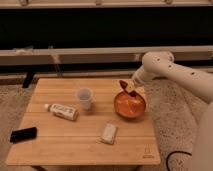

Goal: Place the pepper in the ceramic bowl

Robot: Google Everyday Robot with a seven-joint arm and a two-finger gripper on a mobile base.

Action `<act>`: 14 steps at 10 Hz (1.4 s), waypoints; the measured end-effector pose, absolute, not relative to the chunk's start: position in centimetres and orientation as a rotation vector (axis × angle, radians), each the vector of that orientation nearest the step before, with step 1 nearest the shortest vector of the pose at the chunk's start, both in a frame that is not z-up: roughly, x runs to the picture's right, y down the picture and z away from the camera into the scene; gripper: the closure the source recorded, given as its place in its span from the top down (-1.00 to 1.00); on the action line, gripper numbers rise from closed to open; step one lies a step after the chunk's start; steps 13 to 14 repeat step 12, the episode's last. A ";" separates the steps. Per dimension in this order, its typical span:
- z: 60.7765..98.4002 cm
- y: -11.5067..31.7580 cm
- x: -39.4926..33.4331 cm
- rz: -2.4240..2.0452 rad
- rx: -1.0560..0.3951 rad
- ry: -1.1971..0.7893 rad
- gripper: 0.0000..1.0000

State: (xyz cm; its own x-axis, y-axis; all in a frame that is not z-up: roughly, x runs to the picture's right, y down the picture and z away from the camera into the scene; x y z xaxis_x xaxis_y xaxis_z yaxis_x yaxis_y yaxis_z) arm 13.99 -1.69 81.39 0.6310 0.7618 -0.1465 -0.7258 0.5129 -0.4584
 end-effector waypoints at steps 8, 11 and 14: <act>81.5 -2.7 11.6 0.816 -0.510 -0.095 0.92; 81.1 -2.5 12.1 0.752 -0.512 -0.101 0.92; 81.0 -2.4 12.4 0.735 -0.512 -0.101 0.92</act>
